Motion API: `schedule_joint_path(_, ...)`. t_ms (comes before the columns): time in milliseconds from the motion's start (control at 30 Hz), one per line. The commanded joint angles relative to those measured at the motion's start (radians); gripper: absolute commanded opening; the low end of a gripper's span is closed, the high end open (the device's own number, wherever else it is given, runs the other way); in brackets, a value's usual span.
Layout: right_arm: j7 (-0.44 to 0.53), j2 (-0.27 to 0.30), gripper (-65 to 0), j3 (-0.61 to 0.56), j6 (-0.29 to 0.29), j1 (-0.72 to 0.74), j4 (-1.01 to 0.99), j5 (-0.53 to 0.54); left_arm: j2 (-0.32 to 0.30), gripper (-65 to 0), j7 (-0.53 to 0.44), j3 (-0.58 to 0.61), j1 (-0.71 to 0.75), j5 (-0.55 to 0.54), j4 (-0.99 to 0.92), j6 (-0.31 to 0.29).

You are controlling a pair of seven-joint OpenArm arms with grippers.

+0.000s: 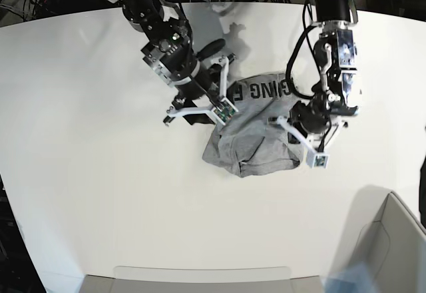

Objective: Fold the T-shirt properly
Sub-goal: 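Grasp the bundle with the left gripper and release with the right, then drag the bundle away from the right gripper with the left gripper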

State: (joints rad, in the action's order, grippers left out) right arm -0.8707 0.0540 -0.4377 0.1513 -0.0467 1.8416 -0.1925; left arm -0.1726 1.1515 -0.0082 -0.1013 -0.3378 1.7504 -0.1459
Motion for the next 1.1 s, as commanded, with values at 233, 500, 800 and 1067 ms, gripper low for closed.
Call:
schedule_joint_path(233,0.167,-0.098,-35.5,0.004,-0.003,0.147,-0.339,-0.002,0.000,-65.0,-0.107,-0.003,0.166,-0.007,0.079,-0.001)
schedule_joint_path(500,0.239,-0.118,-35.5,0.004,-0.003,0.186,-0.590,-0.002,0.000,-65.0,-0.109,-0.002,0.127,-0.005,-0.066,-0.001)
schedule_joint_path(800,0.247,-0.145,-35.5,0.136,-0.005,0.067,-0.182,-0.002,0.018,-65.0,-0.109,-0.013,0.120,-0.005,0.113,0.007)
schedule_joint_path(1067,0.245,-0.151,-35.5,0.439,-0.002,-0.025,-0.024,-0.006,0.133,-65.0,-0.110,0.123,0.120,-0.001,0.141,0.007)
